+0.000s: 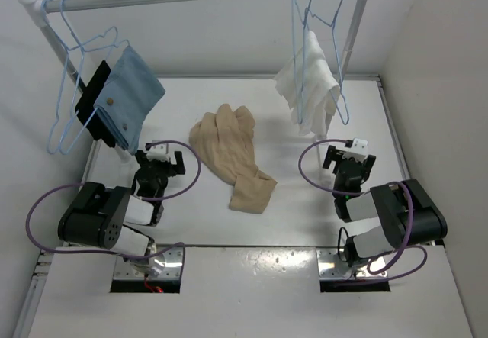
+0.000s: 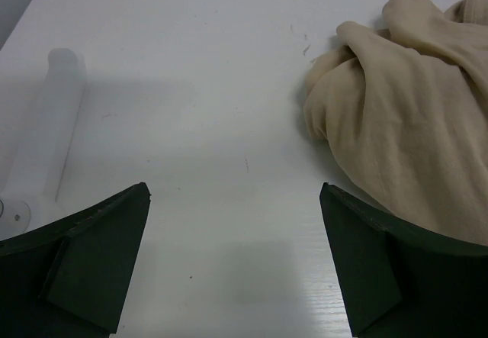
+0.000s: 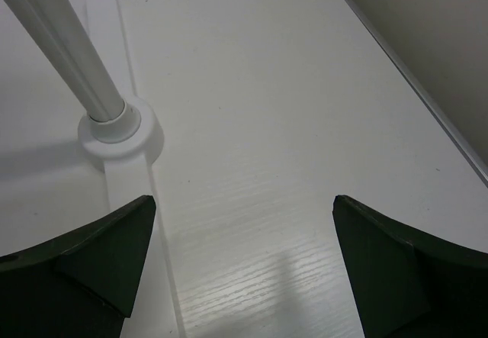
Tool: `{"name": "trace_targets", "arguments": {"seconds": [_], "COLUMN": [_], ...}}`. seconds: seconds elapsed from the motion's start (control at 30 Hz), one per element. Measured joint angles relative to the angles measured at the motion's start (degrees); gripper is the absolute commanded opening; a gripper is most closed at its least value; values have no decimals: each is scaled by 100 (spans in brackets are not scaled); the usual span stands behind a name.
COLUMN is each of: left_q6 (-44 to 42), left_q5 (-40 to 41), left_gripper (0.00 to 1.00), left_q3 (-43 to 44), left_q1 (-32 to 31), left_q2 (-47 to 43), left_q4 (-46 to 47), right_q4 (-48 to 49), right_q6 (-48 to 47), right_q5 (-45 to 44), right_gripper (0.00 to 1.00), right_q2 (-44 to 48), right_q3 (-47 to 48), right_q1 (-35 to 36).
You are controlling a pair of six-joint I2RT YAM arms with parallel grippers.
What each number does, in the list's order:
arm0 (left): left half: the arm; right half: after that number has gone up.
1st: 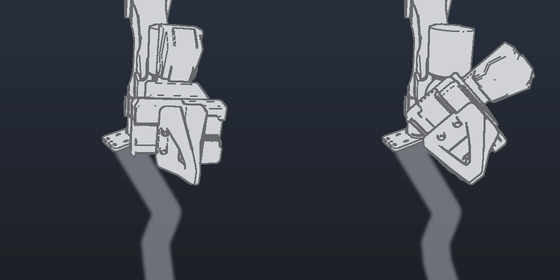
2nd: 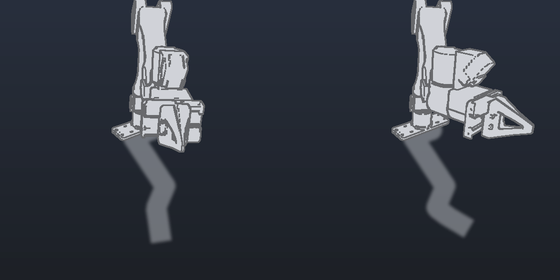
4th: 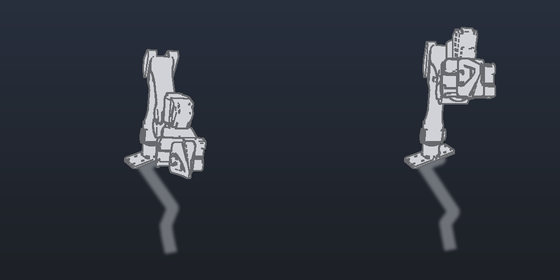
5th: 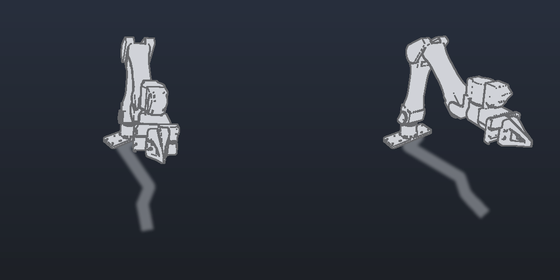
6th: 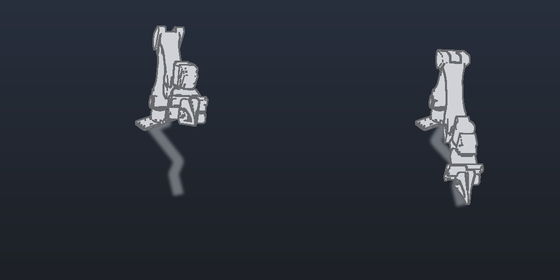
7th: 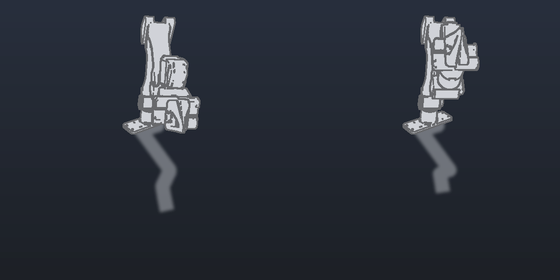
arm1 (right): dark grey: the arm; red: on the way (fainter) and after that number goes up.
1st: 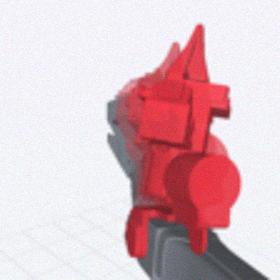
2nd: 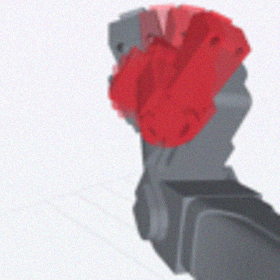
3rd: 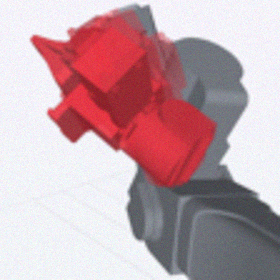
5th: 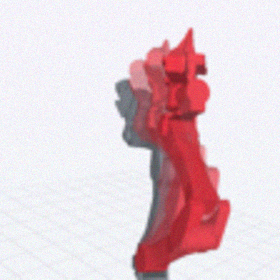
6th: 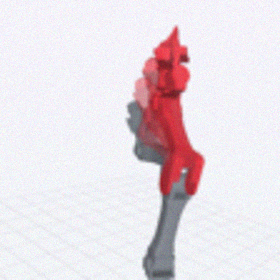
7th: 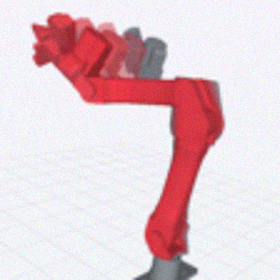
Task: Place the t-shirt on the hanger
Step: Grab a hanger with the right arm
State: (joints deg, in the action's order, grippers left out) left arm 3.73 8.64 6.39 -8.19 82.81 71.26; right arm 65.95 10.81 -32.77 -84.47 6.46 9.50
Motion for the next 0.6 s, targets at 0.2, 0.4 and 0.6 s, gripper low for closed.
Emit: {"name": "trace_targets", "arguments": {"seconds": [0.2,0.4,0.6], "left_q6": [-22,-564,-2240], "left_q5": [79,-291,-1569], "left_gripper": [100,100,100], "left_q3": [0,109,2232], "left_q1": [-66,-291,-975], "left_q2": [0,-721,-1180], "left_q4": [2,-898,-4382], "right_q4": [72,546,-332], "right_q6": [39,35,293], "right_q5": [-13,-9,-555], "right_gripper": [100,100,100], "right_q2": [24,181,1014], "right_q3": [-28,-354,-157], "right_q1": [0,0,24]}}
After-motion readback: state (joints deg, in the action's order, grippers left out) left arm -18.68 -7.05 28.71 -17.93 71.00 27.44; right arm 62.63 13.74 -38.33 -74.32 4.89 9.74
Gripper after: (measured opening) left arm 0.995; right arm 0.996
